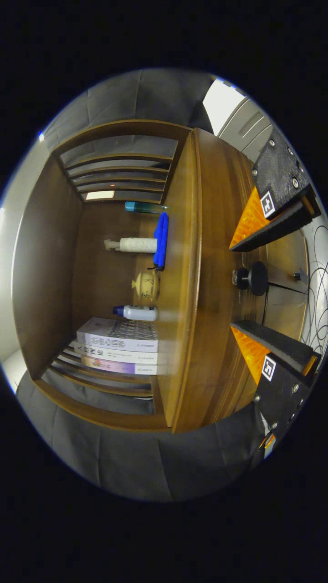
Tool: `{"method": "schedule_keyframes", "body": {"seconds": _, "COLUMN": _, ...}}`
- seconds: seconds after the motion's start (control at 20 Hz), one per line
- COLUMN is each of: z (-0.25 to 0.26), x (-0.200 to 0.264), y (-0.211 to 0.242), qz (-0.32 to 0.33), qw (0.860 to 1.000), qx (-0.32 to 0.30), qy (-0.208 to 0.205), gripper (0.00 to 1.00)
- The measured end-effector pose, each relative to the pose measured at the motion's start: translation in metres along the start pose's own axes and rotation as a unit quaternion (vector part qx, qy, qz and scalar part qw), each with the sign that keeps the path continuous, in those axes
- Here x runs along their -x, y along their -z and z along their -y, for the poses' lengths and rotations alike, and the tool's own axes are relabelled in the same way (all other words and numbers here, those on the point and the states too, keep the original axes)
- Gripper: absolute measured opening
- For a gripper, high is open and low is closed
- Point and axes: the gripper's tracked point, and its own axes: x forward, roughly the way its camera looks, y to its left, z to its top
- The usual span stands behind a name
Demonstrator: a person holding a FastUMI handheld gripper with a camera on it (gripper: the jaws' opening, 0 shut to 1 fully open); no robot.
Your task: Pull open the drawer, take out the items inside it, and place them on the countertop above the cabinet.
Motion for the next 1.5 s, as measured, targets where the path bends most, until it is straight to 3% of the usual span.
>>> {"method": "schedule_keyframes", "body": {"seconds": 0.2, "z": 0.001, "x": -0.01, "y": 0.008, "qz": -0.008, "qw": 1.0, "qx": -0.013, "qy": 0.006, "gripper": 0.79}}
{"method": "schedule_keyframes", "body": {"seconds": 0.45, "z": 0.009, "x": -0.015, "y": 0.013, "qz": -0.006, "qw": 1.0, "qx": -0.023, "qy": 0.014, "gripper": 0.48}}
{"method": "schedule_keyframes", "body": {"seconds": 0.85, "z": 0.009, "x": -0.012, "y": 0.017, "qz": -0.005, "qw": 1.0, "qx": -0.01, "qy": 0.001, "gripper": 0.29}}
{"method": "schedule_keyframes", "body": {"seconds": 1.5, "z": 0.012, "x": 0.088, "y": 0.032, "qz": -0.01, "qw": 1.0, "qx": -0.012, "qy": -0.011, "gripper": 0.28}}
